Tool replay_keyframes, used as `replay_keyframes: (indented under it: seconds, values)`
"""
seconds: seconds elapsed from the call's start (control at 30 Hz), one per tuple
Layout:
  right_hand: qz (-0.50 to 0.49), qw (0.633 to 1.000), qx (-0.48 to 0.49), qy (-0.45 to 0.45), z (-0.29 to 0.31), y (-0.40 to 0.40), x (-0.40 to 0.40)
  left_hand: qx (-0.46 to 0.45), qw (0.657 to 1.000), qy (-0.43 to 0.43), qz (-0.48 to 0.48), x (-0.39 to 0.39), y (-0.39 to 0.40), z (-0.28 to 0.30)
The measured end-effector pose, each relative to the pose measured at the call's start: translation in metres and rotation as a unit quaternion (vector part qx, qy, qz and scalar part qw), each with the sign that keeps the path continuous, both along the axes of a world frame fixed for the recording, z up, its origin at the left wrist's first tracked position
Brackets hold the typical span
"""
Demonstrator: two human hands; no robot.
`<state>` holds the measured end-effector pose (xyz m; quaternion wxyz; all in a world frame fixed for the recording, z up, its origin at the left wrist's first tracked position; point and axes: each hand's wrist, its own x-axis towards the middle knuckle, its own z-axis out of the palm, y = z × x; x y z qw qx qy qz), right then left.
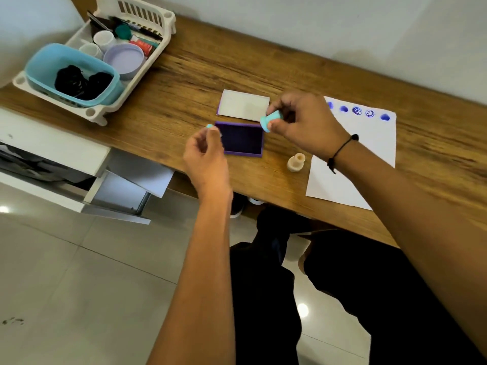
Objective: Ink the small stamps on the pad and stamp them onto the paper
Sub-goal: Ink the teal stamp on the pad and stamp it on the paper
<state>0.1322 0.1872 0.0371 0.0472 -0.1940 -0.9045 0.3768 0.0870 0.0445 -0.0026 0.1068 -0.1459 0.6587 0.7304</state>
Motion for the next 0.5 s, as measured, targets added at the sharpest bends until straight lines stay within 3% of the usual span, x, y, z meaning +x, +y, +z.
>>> replay_keyframes:
  seconds: [0.13,0.5]
  values:
    - [0.095,0.984,0.147,-0.011,-0.015,-0.020,-0.025,-0.075,0.995,0.060,0.013,-0.008,-0.017,-0.009]
    - [0.172,0.940,0.284,-0.083,-0.032,-0.033,-0.047,-0.112,0.980,0.111,-0.119,-0.024,-0.017,-0.020]
